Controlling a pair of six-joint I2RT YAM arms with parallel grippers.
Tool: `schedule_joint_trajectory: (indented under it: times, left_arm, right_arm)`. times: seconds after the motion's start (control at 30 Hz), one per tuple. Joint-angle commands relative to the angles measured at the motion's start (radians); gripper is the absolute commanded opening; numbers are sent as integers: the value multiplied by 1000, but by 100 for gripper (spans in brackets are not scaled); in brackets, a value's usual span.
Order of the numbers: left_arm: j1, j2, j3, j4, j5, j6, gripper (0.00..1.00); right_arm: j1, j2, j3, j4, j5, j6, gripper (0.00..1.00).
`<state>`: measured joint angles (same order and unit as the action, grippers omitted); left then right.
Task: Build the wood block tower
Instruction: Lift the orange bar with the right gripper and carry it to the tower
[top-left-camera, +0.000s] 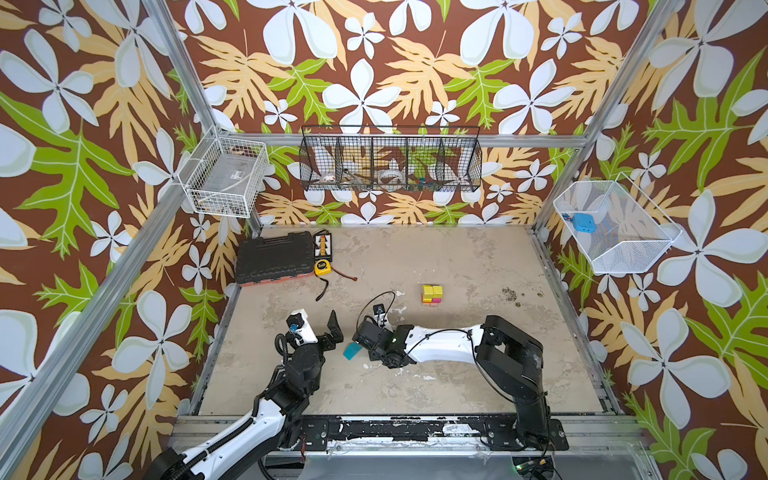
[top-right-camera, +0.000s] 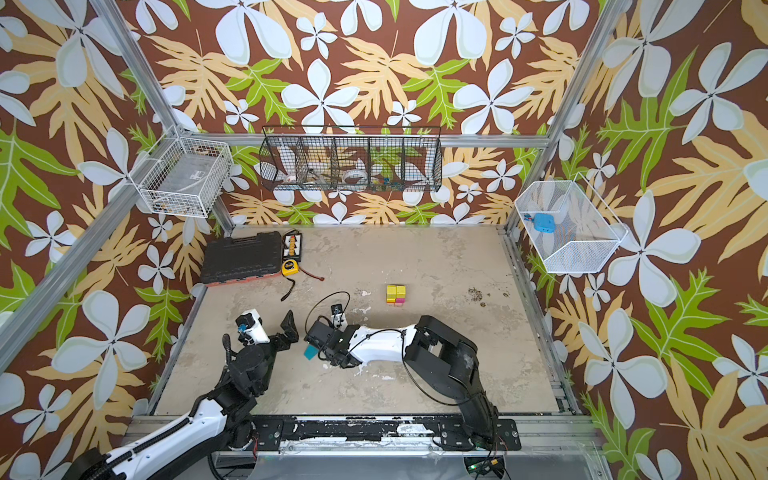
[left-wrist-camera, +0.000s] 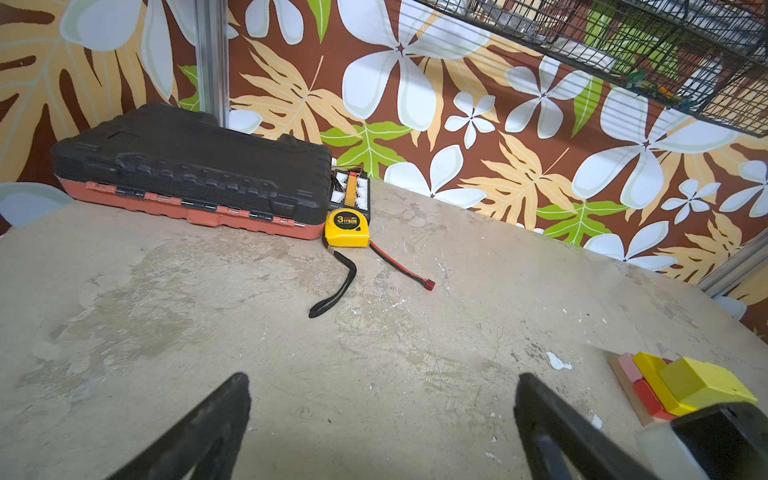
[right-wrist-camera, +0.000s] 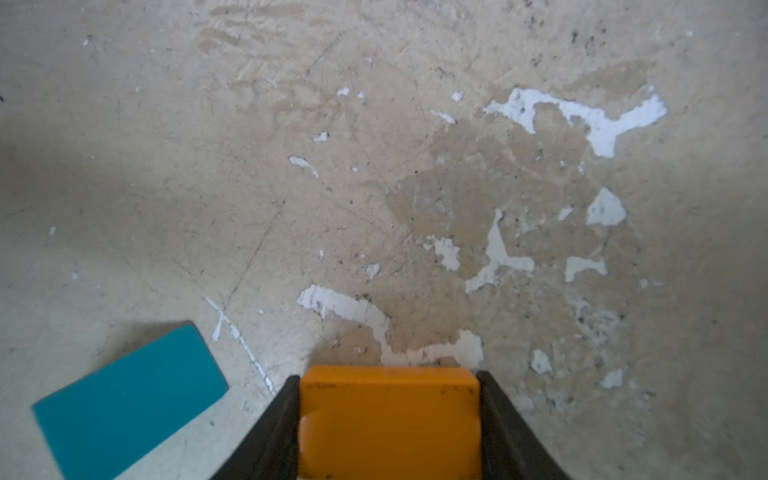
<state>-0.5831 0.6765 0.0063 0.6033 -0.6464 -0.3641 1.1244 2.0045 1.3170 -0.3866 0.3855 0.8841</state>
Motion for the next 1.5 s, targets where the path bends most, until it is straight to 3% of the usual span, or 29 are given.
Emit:
schedule_joint_trajectory:
  times: [0.0, 0.3, 0.73, 0.9, 1.13, 1.47]
  left_arm:
    - [2, 5, 3, 30, -12, -4, 100]
    - [2, 26, 9, 30, -11, -7, 100]
    - [2, 90, 38, 14, -11, -19, 100]
    - [2, 94, 42, 6, -5, -24, 100]
    - [2, 97, 43, 6, -7, -27, 100]
    - [2, 115, 50, 6, -4, -24, 100]
  right_arm:
    - [-17, -19, 108, -141, 112, -72, 45]
    - [-86, -59, 413, -393, 407, -200, 41]
    - [-105, -275, 443, -431, 569, -290, 40]
    - [-179, -439, 296, -364, 511, -329, 38]
    - [-406, -654, 107, -247, 333, -402, 36]
    - [-572, -717, -38, -190, 189, -477, 36]
